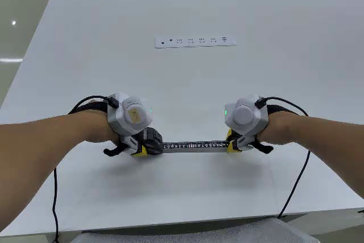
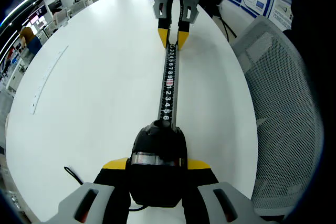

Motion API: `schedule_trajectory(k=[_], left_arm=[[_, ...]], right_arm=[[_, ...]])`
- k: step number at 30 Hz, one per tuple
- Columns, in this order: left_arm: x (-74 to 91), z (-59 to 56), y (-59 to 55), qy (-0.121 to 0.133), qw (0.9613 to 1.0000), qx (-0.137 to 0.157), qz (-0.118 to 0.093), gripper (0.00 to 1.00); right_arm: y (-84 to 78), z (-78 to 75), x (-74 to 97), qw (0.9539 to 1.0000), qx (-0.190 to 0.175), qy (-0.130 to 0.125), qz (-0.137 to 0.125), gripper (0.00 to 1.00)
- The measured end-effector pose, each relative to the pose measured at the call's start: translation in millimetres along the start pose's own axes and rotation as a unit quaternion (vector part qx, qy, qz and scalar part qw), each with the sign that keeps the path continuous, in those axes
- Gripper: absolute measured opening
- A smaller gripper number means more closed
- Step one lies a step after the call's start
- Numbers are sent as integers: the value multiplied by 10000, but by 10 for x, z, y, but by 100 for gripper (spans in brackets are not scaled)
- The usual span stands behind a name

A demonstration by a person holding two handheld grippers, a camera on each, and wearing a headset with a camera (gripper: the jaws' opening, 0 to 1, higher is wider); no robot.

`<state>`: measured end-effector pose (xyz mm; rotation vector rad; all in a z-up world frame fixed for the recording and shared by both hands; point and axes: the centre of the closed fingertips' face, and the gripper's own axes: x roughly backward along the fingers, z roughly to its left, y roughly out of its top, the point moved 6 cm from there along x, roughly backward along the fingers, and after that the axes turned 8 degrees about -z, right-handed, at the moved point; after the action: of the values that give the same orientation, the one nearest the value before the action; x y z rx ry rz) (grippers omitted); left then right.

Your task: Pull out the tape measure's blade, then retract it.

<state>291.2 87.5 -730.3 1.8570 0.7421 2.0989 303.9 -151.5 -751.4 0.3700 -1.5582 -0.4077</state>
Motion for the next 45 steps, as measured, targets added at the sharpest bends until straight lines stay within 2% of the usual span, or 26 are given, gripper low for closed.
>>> schedule_trajectory(k=[9,13,25,45], left_arm=[[-4,-6,-2,8,10000,1,11,35],[-5,-7,-1,8,10000,-2,16,35],[-3,-8,3,23,10000,0,23,35],[-7,5,-3,11,10000,2,18,35]], right_arm=[[0,4,6,10000,-12,-14,35,12],[-65,-8,39,9999,-22,-47,137,12],[-88,-7,66,10000,-23,-64,61,12],[-183,-31,119,9999,-46,-79,89,12]])
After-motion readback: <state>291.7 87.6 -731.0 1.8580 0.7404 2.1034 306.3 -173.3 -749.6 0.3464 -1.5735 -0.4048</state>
